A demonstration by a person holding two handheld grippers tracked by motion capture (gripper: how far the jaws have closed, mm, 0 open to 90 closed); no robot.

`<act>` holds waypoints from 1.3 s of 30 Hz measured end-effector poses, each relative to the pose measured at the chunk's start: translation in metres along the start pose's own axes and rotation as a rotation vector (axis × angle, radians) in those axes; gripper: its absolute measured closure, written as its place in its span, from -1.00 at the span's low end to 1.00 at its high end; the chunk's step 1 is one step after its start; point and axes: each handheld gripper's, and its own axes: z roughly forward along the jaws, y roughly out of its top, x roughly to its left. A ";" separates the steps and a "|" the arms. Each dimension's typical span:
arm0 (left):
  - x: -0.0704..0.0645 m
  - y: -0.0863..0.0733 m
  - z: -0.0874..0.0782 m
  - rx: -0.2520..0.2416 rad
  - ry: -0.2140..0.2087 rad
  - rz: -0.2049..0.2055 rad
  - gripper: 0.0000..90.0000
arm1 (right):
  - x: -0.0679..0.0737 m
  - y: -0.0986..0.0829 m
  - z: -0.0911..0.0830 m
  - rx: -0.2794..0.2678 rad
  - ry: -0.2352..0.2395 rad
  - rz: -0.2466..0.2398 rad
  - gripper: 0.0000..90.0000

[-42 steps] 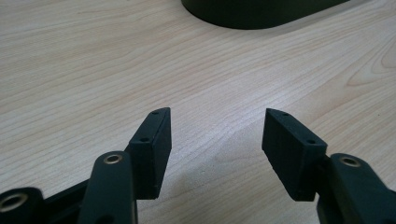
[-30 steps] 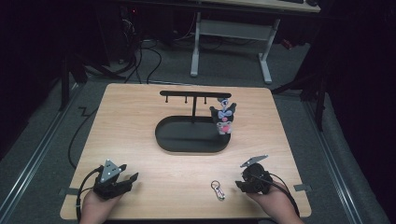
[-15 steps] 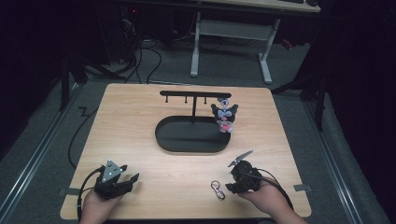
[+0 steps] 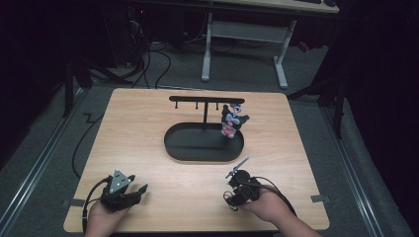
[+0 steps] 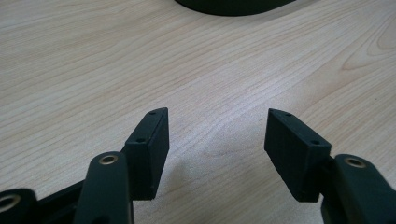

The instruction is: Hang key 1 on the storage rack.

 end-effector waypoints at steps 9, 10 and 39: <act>0.000 0.001 -0.002 -0.009 -0.009 -0.007 -0.10 | -0.002 0.003 0.006 0.007 0.043 0.024 0.39; 0.000 0.001 -0.002 -0.008 -0.010 -0.006 -0.10 | -0.001 0.003 0.005 0.006 0.039 0.012 0.44; 0.000 -0.001 0.001 0.005 -0.011 0.001 -0.10 | 0.000 0.000 -0.027 -0.041 -0.014 -0.081 0.99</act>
